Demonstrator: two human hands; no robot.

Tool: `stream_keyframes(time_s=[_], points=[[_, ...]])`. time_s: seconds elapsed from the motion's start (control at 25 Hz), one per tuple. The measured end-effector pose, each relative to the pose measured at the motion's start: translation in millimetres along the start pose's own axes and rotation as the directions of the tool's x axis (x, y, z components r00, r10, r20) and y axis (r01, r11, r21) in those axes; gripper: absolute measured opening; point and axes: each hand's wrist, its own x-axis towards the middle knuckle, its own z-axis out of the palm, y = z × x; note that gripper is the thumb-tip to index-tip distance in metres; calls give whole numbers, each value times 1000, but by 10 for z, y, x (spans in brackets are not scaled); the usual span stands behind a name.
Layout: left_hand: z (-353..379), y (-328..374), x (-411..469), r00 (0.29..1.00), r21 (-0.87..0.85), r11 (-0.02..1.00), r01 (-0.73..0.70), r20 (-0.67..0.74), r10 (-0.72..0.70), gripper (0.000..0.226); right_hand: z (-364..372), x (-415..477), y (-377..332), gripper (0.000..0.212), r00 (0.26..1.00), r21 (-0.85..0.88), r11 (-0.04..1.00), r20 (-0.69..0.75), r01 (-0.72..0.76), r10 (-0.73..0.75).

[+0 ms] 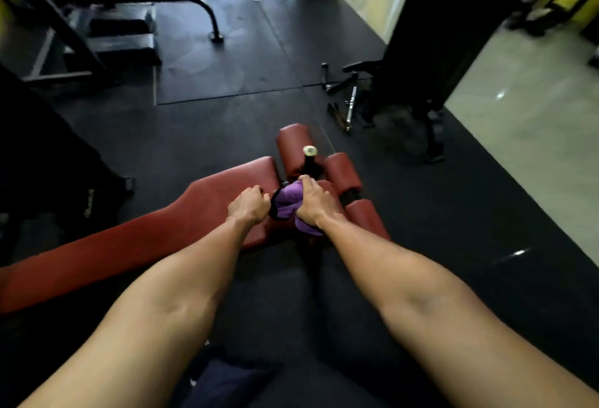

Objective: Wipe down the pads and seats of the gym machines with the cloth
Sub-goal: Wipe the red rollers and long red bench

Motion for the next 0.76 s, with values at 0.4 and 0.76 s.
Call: stream_keyframes(time_s=[0.4,0.76], points=[[983,2238,-55,942,144,935,-324,145,304,34,-1007,-590,2359,65,938,141,946,-151,-292,312],[1672,3941,917,890,145,894,-423,254,379,37,-2047,-41,4066,76,905,153,918,-168,-367,390]])
